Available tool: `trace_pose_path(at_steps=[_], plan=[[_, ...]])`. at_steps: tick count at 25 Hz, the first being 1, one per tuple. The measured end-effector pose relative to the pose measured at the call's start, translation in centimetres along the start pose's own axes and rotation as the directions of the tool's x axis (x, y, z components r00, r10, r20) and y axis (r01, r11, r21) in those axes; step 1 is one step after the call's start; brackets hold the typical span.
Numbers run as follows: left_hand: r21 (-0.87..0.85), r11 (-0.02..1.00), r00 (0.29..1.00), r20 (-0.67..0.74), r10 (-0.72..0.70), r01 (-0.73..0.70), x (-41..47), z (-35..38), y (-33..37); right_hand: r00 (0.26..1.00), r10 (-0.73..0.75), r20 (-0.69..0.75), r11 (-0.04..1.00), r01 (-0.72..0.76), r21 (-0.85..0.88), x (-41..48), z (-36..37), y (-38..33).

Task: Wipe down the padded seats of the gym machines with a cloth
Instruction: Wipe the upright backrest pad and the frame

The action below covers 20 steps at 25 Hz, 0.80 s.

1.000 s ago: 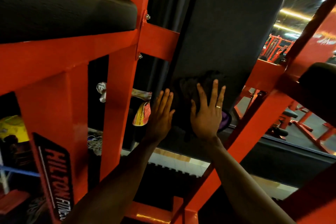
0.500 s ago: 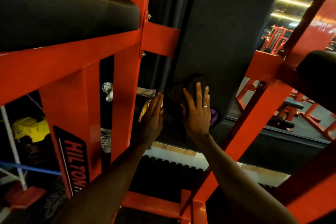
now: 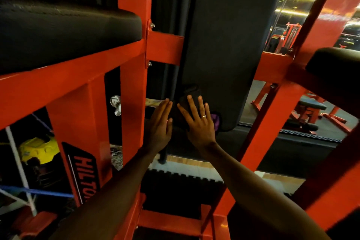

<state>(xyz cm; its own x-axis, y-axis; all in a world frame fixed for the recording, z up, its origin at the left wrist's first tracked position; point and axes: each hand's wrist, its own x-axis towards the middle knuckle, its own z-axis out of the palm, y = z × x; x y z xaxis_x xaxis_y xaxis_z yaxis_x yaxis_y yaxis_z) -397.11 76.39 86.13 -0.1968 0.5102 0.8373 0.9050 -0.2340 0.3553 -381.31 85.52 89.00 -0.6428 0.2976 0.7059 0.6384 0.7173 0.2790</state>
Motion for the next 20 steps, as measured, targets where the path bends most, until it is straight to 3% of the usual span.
trace_pose_path(at_steps=[7,13,17,18,20], plan=[[0.129,0.976,0.982,0.095,0.166,-0.177,3.3,2.7,3.0,0.999,-0.039,0.008,0.990,0.039,-0.133,-3.2,-0.9,5.7],[0.204,0.959,0.974,0.148,0.168,-0.197,4.4,5.5,5.9,0.997,0.079,-0.022,0.993,-0.081,-0.090,-6.0,-2.1,9.1],[0.250,0.945,0.974,0.133,0.184,-0.212,5.2,6.3,6.8,0.957,0.284,-0.056,0.953,-0.276,0.127,-8.2,-2.6,10.7],[0.259,0.941,0.973,0.129,0.191,-0.219,5.7,6.3,6.9,0.926,0.377,-0.029,0.902,-0.360,0.238,-8.5,-2.8,10.8],[0.288,0.931,0.973,0.122,0.197,-0.225,6.4,6.6,6.9,0.830,0.552,0.074,0.701,-0.511,0.498,-8.5,-3.3,10.4]])
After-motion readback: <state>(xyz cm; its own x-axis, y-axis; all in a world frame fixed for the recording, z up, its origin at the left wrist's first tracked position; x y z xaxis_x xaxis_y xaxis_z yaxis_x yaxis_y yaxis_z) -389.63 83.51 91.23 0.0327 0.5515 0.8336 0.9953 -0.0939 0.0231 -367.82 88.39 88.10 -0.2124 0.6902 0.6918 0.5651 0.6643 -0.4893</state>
